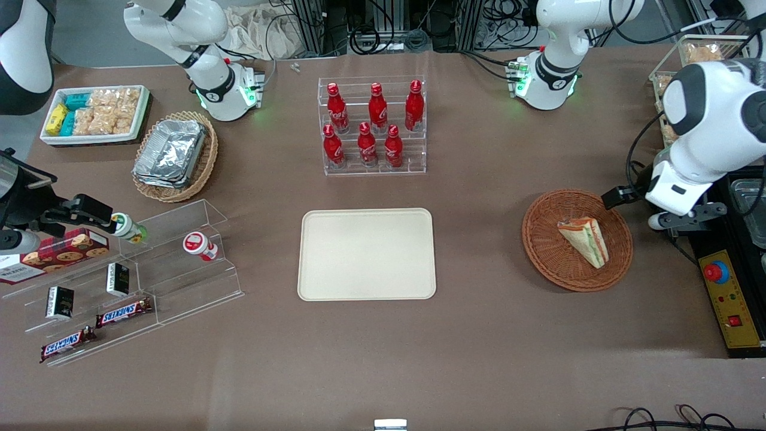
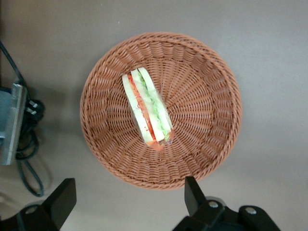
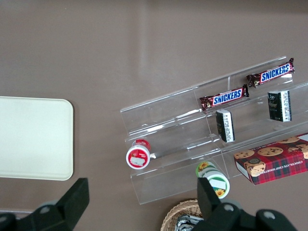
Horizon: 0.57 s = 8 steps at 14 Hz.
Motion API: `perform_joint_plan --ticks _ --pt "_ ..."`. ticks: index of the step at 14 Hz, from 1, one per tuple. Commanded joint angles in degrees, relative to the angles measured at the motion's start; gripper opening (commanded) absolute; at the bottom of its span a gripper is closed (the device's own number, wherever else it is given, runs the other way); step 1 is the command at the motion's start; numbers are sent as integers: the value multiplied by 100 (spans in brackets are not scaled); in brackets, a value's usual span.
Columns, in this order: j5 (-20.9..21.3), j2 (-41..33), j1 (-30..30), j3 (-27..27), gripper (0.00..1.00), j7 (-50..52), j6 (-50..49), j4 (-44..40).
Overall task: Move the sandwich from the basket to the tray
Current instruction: 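Move the open left gripper over the sandwich in the wicker basket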
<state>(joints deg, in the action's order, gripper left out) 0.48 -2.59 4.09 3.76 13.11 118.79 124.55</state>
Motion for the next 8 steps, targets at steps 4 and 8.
perform_joint_plan --ticks 4,8 --pt "-65 591 -41 -59 100 596 1047 429" --pt "-65 944 -67 -59 100 1106 1471 465"
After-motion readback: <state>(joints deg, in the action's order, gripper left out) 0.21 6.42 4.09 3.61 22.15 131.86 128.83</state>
